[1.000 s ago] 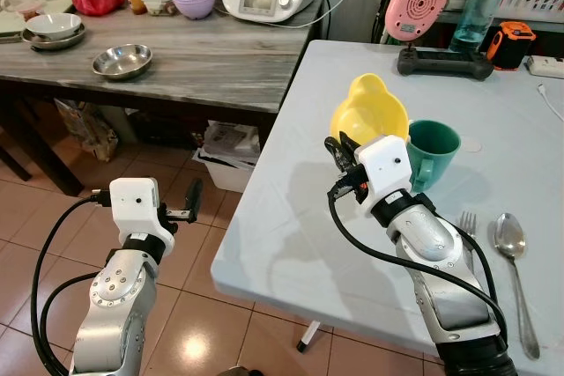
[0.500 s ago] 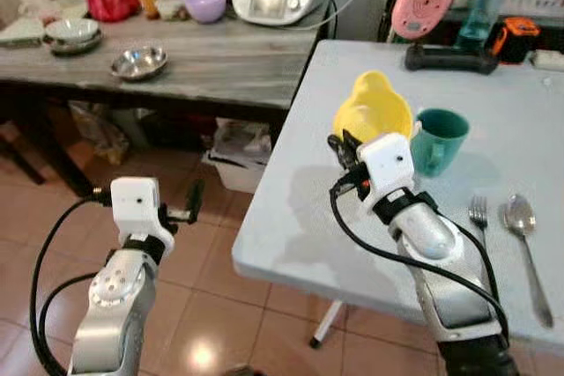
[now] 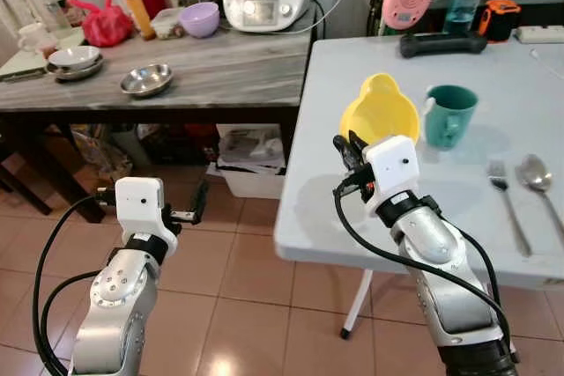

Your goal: Setting the table

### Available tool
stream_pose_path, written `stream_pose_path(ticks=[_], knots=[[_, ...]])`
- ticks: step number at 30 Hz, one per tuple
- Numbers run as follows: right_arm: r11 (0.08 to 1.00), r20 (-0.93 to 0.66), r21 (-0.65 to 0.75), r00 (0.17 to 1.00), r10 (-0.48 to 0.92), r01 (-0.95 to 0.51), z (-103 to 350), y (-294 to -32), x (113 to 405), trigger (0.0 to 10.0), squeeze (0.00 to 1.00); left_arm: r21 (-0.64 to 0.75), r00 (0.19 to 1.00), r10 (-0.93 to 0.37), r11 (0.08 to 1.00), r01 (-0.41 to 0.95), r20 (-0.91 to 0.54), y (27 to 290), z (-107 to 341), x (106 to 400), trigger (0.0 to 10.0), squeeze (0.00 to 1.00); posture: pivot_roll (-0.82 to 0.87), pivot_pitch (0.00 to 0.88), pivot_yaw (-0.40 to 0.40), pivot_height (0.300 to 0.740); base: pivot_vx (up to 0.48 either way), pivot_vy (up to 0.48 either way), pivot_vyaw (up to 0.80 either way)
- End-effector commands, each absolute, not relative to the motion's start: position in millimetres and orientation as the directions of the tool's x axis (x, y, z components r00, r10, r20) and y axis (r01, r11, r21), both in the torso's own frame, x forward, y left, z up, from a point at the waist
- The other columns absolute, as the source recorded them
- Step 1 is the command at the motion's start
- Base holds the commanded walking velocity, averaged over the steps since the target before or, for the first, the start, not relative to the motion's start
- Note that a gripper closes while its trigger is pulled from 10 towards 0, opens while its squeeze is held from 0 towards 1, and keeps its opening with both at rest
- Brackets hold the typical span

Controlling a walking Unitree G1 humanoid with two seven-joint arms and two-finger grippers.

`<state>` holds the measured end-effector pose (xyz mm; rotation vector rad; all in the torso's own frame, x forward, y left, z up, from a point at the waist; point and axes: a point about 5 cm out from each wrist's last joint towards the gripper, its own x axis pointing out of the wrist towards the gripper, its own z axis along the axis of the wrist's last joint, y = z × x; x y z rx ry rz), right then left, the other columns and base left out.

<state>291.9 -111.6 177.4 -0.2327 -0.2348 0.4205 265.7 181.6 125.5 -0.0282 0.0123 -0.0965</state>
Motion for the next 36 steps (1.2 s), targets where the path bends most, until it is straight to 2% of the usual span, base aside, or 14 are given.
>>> stream_pose_path(ticks=[1, 17, 36], knots=[[0.877, 0.199, -0.264, 0.867, 0.457, -0.402, 183, -100, 291, 10.0, 0.0, 0.0, 0.997, -0.072, 0.997, 0.072, -0.02, 191, 126, 263, 10.0, 0.0, -0.08, 0.062, 0.121, 0.74, 0.0, 0.48, 0.0], [0.866, 0.173, -0.286, 0.867, 0.467, -0.41, 179, -102, 295, 10.0, 0.0, -0.01, 0.999, -0.035, 0.999, 0.035, -0.001, 184, 118, 263, 10.0, 0.0, -0.08, 0.049, 0.075, 0.74, 0.0, 0.479, 0.0], [0.868, 0.171, -0.287, 0.87, 0.462, -0.405, 177, -102, 299, 10.0, 0.0, -0.02, 0.997, -0.068, 0.997, 0.068, 0.033, 174, 121, 266, 10.0, 0.0, -0.08, 0.035, 0.079, 0.74, 0.0, 0.0, -0.05]])
